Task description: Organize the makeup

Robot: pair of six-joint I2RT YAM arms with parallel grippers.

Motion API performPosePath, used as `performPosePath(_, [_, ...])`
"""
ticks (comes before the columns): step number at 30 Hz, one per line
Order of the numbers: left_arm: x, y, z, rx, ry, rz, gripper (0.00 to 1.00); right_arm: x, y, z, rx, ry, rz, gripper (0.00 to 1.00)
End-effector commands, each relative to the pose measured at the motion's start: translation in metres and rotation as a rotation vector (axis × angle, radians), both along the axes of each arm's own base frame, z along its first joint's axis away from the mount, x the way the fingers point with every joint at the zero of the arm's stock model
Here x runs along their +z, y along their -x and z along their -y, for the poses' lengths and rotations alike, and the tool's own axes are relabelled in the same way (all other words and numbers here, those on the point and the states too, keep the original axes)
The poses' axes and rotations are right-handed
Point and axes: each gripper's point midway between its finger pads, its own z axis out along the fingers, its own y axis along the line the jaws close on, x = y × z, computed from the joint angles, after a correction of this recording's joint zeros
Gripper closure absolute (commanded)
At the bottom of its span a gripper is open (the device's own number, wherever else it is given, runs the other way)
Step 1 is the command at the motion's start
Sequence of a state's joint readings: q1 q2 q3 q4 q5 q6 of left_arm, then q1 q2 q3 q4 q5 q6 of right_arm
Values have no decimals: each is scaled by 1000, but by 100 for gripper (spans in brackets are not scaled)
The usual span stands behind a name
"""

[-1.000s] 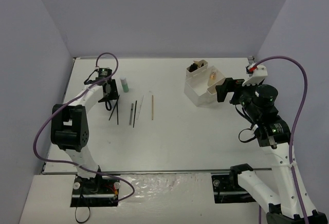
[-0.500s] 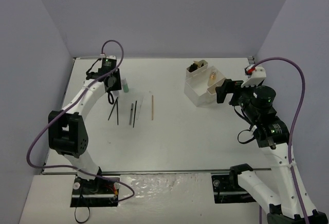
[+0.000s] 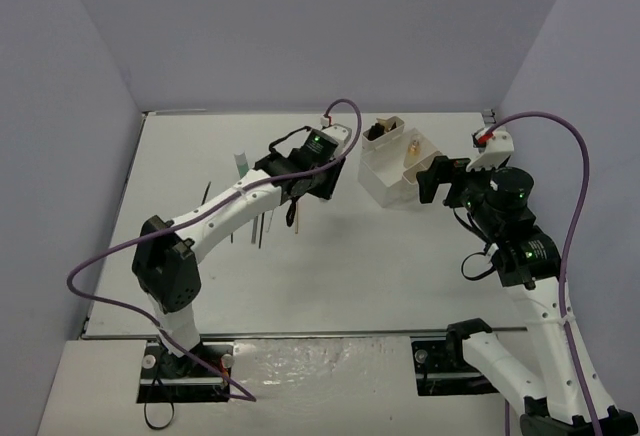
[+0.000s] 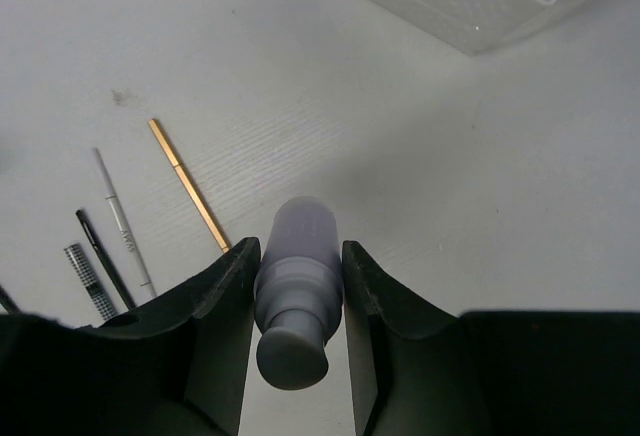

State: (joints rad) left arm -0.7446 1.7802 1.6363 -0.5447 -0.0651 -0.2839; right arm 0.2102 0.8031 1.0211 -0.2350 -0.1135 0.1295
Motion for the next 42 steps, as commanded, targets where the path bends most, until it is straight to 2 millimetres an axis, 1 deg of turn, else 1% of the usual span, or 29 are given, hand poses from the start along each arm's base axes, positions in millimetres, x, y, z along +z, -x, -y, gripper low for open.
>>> performPosePath(1, [-6, -9, 14, -6, 4, 22, 100, 8, -5, -7, 27, -10, 38, 0])
performPosePath(6, [-36, -5, 24, -16, -18, -13, 100, 0, -6, -7, 24, -3, 19, 0])
performPosePath(13, [-62, 0, 29, -19, -53, -33, 96, -8, -8, -9, 29, 1, -1, 0])
performPosePath(18, [-74, 4, 29, -14, -47, -49, 94, -13, -8, -9, 30, 3, -13, 0])
performPosePath(21, [-77, 4, 27, -7, -54, -48, 92, -16, -9, -10, 31, 6, -21, 0])
performPosePath(25, [-85, 7, 24, -6, -62, -56, 87, -17, -10, -11, 35, 9, -27, 0])
performPosePath(27, [-85, 6, 24, -3, -56, -51, 86, -19, -10, -11, 38, 10, -32, 0])
performPosePath(29, [-87, 7, 23, -2, -56, -52, 80, -19, -10, -12, 39, 9, -31, 0])
performPosePath(35, [-84, 7, 23, 1, -52, -45, 65, -21, -10, -12, 43, 11, -36, 0])
performPosePath(39, [-76, 6, 23, 7, -35, -35, 47, -20, -8, -11, 39, 12, -31, 0])
performPosePath(42, [-66, 6, 23, 12, -21, -19, 31, -19, -8, -12, 42, 12, -30, 0])
